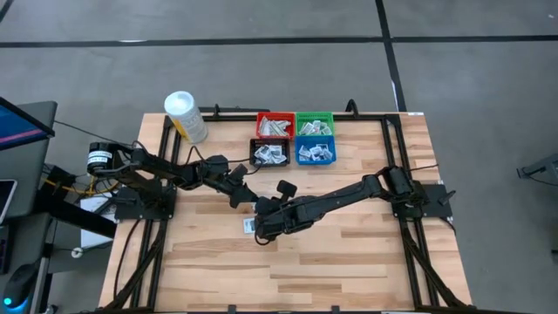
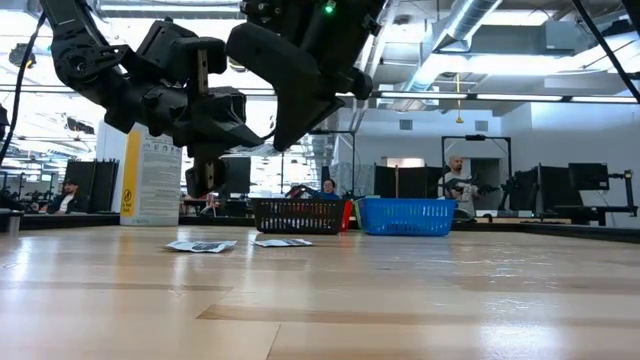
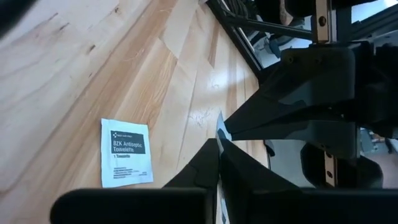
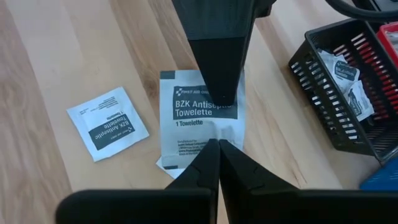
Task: Pick & Place First Aid Supplies
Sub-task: Put the towelette pack into the black basket
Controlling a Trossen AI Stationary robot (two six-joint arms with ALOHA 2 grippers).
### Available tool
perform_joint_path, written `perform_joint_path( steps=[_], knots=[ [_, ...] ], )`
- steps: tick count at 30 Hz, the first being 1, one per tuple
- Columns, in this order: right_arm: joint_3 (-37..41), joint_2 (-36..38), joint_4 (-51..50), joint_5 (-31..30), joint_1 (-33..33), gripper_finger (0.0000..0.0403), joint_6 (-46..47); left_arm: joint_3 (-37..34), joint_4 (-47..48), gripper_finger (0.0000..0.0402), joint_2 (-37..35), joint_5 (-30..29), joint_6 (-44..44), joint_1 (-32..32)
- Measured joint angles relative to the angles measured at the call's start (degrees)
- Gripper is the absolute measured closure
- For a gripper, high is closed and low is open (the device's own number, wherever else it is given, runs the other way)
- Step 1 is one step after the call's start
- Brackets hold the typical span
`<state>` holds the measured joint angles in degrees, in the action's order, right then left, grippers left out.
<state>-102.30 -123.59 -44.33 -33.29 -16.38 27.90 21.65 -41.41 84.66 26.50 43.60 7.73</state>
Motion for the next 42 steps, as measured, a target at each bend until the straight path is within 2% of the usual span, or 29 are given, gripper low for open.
perform_joint_path(
  steps=[5,8,16,21,25,32,38,42],
  knots=[
    [0.0,0.0,0.2,0.1,0.0,0.0402,0.4,0.0,0.0,0.0395,0.0,-0.3,-0.3,0.1],
    [0.0,0.0,0.4,0.1,0.0,0.0387,0.4,0.0,0.0,0.0396,0.0,-1.0,-0.3,0.1],
    [0.0,0.0,0.7,0.3,0.0,0.0291,1.9,0.0,-0.3,0.0394,0.0,-4.1,-1.4,0.8],
    [-0.1,0.0,0.1,1.0,0.0,0.0235,5.3,0.0,-2.5,0.0394,0.0,-5.9,-1.4,4.3],
    [-0.1,0.1,-0.5,2.4,-0.1,0.0208,7.5,0.0,-5.6,0.0394,0.0,-6.0,-1.4,8.0],
    [0.0,0.1,-1.9,3.2,-0.1,0.0195,9.7,0.0,-6.7,0.0394,0.0,-7.3,-2.7,14.8],
    [0.7,0.1,-2.0,3.3,0.1,0.0206,10.7,0.5,-6.6,0.0394,0.0,-9.4,-6.5,20.0],
    [1.3,0.1,-2.0,3.3,0.8,0.0214,10.7,2.5,-6.6,0.0393,0.0,-9.4,-9.0,21.4]
  ],
)
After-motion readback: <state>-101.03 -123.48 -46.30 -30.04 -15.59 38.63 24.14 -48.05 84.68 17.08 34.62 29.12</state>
